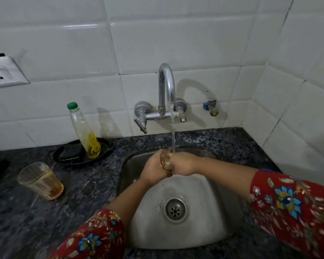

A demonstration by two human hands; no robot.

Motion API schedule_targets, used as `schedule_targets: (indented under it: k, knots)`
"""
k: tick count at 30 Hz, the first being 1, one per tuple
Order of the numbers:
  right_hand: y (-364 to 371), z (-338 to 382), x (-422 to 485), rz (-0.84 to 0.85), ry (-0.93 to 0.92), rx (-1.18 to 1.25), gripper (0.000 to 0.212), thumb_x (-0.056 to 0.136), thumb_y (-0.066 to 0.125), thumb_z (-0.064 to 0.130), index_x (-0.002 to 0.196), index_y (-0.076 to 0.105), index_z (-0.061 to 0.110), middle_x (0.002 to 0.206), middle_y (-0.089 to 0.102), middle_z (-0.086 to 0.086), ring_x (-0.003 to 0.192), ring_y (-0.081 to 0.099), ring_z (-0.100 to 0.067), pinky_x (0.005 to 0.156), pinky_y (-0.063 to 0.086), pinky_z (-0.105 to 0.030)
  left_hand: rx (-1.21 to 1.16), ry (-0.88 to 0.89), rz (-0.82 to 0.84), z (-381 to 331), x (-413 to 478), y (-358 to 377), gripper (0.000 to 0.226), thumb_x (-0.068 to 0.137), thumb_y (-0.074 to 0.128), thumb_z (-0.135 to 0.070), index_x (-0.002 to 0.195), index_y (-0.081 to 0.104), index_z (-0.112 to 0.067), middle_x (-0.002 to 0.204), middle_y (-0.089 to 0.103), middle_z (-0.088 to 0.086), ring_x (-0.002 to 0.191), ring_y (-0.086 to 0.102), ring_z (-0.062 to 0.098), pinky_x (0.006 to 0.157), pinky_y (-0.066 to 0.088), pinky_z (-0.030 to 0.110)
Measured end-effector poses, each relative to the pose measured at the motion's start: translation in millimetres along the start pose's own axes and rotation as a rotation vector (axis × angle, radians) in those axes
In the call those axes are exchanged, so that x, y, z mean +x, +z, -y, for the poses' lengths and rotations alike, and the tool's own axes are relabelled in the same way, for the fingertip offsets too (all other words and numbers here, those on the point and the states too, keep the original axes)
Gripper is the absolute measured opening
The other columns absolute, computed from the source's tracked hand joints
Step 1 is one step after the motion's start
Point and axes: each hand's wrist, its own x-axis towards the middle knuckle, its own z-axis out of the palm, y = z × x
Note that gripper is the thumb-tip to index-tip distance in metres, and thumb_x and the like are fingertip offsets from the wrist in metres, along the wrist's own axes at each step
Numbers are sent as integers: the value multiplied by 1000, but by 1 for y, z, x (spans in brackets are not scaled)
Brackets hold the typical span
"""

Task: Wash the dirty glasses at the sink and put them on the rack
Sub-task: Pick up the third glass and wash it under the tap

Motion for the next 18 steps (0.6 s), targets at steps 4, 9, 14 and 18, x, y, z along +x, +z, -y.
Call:
schedule_targets:
  k: [4, 9, 14, 18]
  knots:
    - [1, -19, -17, -148, -245, -426, 21, 89, 51, 4, 102, 63, 16, 109, 61, -5, 93, 62, -26, 69, 54, -40, 55, 52, 263, 12, 5, -17, 73, 53, 84, -19, 121, 59, -14, 117, 64, -1, 107, 63, 13, 95, 50, 33]
    - [14, 9, -3, 15, -97, -234, 22, 89, 50, 11, 107, 59, 1, 105, 62, -18, 91, 62, -29, 69, 47, -37, 114, -9, 45, 6, -1, -3, 48, 57, 77, -31, 102, 60, -34, 105, 68, -11, 99, 65, 11, 90, 54, 37]
    - [-1, -15, -12, -101, -190, -434, 18, 91, 49, 5, 101, 62, 12, 105, 63, -8, 90, 62, -28, 63, 46, -35, 9, -2, 193, 14, 4, -11, 72, 51, 86, -25, 117, 58, -19, 118, 64, 2, 111, 62, 19, 99, 49, 40]
    - [3, 6, -4, 5, -110, -369, 21, 90, 50, 10, 108, 59, 2, 110, 63, -15, 95, 61, -32, 74, 50, -38, -54, -44, 56, 11, -1, -2, 55, 57, 81, -27, 108, 62, -30, 106, 69, -9, 101, 65, 6, 93, 53, 38]
